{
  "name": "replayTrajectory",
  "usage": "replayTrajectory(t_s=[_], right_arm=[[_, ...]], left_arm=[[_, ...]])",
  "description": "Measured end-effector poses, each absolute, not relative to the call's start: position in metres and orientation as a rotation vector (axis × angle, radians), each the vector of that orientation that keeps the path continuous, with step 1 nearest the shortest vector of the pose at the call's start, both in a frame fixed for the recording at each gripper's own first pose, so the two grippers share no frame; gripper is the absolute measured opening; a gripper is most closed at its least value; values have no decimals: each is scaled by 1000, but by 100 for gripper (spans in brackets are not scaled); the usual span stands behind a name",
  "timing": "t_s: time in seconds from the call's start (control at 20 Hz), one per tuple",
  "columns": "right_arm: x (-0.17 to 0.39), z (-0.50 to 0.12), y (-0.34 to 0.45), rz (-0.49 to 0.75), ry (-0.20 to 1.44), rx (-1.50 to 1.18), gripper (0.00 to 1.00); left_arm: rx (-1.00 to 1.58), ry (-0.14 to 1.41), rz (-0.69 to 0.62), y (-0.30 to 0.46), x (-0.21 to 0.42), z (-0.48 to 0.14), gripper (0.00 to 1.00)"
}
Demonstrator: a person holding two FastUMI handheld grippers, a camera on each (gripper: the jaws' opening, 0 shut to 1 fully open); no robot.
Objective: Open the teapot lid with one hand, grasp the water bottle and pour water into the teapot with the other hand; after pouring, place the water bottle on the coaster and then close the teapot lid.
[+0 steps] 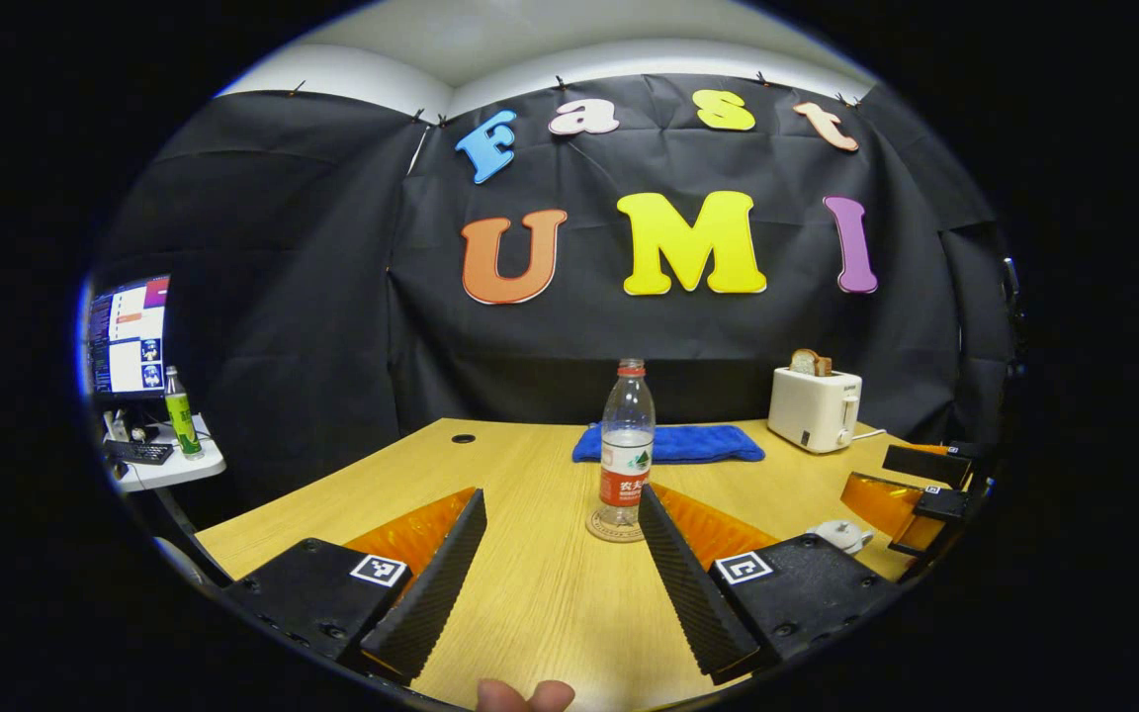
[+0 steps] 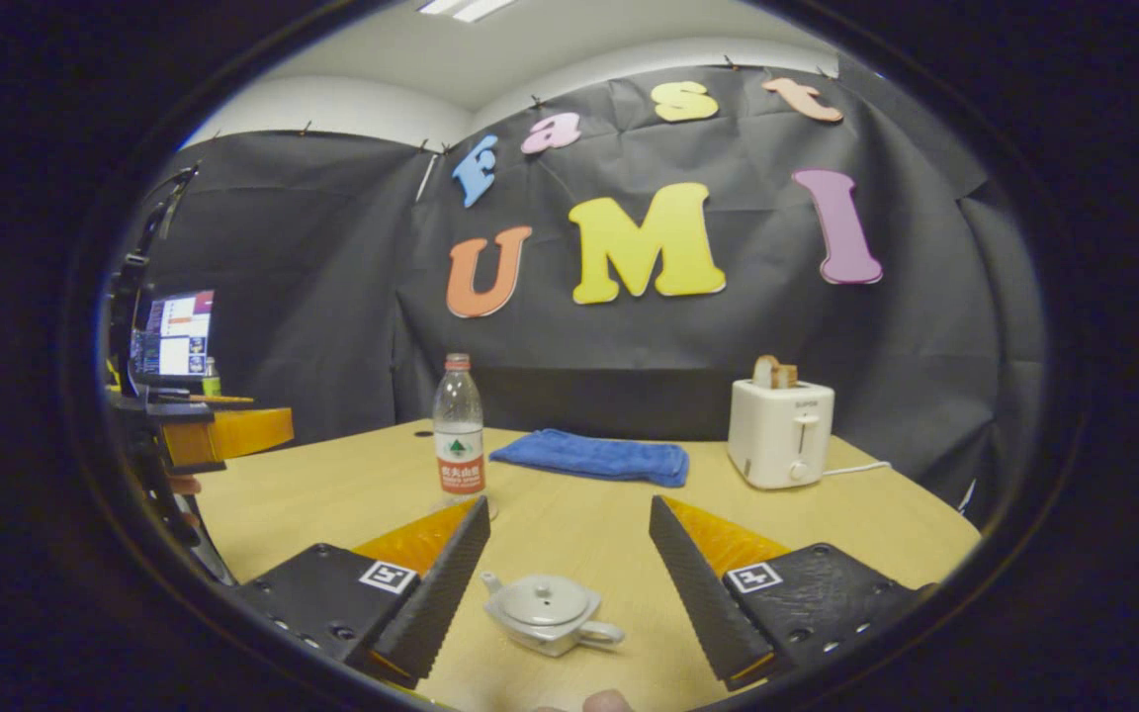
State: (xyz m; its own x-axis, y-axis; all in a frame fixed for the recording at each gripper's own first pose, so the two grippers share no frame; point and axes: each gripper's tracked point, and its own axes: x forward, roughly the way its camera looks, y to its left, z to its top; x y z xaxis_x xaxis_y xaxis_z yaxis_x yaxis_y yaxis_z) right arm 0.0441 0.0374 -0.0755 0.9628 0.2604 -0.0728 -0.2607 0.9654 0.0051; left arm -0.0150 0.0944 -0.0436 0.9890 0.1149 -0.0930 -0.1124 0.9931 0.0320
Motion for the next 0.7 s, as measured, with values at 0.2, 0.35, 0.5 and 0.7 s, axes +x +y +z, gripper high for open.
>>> replayTrajectory(t_s=[0.2,0.35,0.5,0.7], right_arm=[[27,-51,-8,116,40,-19,98],[5,-36,-36,17,-1,-45,98],[-11,-25,-45,-22,-31,-73,97],[-22,-26,-39,-23,-32,-57,97]], left_arm=[[41,53,81,65,-17,-31,97],[42,22,92,50,-22,-23,100],[38,-10,53,29,-25,-14,97],[68,-12,28,20,-31,-14,97]])
